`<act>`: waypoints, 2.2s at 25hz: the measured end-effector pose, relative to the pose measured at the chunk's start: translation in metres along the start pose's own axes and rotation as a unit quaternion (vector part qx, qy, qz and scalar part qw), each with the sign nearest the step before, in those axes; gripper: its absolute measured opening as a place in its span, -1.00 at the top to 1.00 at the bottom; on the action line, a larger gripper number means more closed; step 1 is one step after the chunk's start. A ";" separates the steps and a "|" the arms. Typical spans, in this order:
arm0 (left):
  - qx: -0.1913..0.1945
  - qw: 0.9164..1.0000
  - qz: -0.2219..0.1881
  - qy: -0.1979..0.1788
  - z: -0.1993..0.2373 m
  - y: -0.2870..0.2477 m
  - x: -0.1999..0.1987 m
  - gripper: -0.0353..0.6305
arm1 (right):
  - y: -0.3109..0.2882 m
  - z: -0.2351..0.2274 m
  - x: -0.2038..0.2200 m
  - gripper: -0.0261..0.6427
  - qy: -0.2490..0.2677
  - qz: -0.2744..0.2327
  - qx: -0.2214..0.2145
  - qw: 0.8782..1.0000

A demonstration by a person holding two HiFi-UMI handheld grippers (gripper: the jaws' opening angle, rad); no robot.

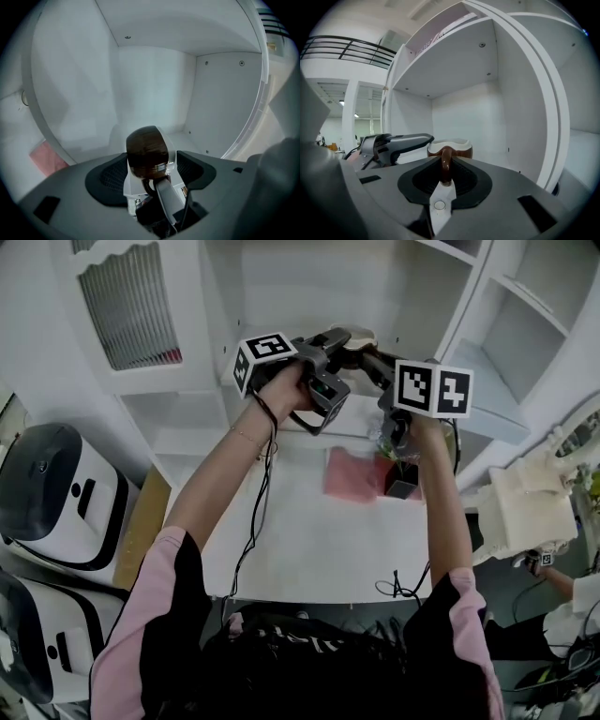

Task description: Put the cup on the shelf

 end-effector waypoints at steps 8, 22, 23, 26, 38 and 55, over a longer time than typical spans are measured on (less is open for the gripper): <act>0.009 1.000 0.017 -0.015 -0.001 0.012 0.004 -0.13 | -0.018 -0.021 0.007 0.68 -0.011 0.025 0.039 0.999; 0.016 0.997 0.035 -0.060 0.004 0.038 0.008 -0.07 | -0.026 -0.028 0.029 0.67 0.001 0.040 0.072 0.997; 0.017 0.997 0.037 -0.062 0.004 0.038 0.009 -0.07 | -0.027 -0.028 0.031 0.67 0.005 0.044 0.073 0.996; 0.022 0.997 0.044 -0.065 0.004 0.041 0.013 -0.07 | -0.028 -0.028 0.032 0.67 0.012 0.042 0.078 0.996; 0.062 0.988 0.088 -0.115 0.002 0.085 0.038 -0.07 | -0.004 -0.016 0.031 0.52 0.060 0.022 0.116 0.991; -0.003 0.957 0.094 -0.274 0.132 0.222 0.056 0.10 | 0.065 0.156 0.171 0.52 -0.054 -0.047 0.068 0.995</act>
Point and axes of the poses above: the fingertips, and each gripper's own axes: y backward along the fingers, z to its left, x out of its underside, the point moved 1 cm from there along y, backward along the fingers, and after that the axes turned 14 degrees about y, right-handed, at the moved point
